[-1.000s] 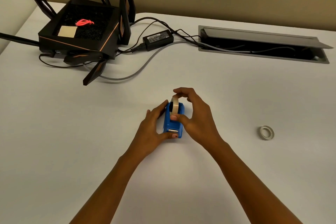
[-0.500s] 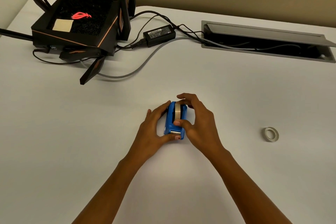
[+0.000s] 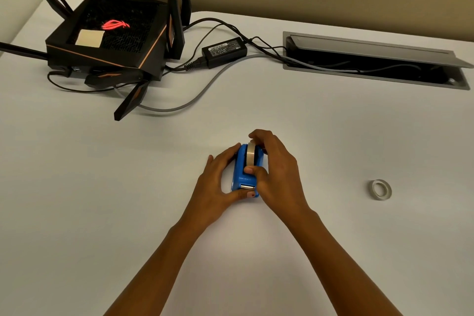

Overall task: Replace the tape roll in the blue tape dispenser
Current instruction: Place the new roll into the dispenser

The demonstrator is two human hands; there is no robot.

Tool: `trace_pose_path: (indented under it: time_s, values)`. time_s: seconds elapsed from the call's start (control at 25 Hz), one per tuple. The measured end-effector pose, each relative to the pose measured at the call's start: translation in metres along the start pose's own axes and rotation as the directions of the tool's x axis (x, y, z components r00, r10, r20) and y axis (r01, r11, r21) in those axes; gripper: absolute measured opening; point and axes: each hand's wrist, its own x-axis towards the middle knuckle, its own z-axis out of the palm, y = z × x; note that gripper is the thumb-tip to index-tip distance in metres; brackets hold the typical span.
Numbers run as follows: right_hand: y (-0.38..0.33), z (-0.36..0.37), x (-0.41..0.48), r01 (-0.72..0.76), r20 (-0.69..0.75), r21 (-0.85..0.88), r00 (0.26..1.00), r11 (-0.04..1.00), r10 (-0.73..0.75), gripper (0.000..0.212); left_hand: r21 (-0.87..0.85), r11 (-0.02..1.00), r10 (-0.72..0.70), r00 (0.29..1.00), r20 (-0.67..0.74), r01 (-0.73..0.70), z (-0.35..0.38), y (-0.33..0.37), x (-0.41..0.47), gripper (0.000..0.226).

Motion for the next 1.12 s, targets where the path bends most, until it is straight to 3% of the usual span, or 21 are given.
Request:
trace_pose_path:
  time_s: [0.32,0.84,0.96,1.12]
  values:
    - [0.005,-0.001,0.002,-0.01,-0.006,0.003,1.0,1.0,0.01,0.05,-0.004,1.0,-0.007,1.0,0.003,0.007,0.0,0.0,0.0,0.079]
    - [0.006,-0.012,-0.004,-0.045,0.078,0.119,0.996,0.992,0.035,0.068,0.0,0.999,-0.05,0.997,0.063,0.05,-0.004,0.005,-0.002,0.087]
    - [0.0,-0.02,-0.004,-0.021,-0.034,0.028,0.999,0.999,0.022,0.046,-0.04,0.999,-0.02,0.995,0.098,0.024,-0.007,0.01,-0.002,0.088]
    - [-0.008,-0.029,0.005,-0.01,-0.06,-0.099,0.998,0.995,0.004,0.026,-0.081,0.996,-0.035,0.999,-0.019,0.033,-0.009,0.015,0.003,0.075]
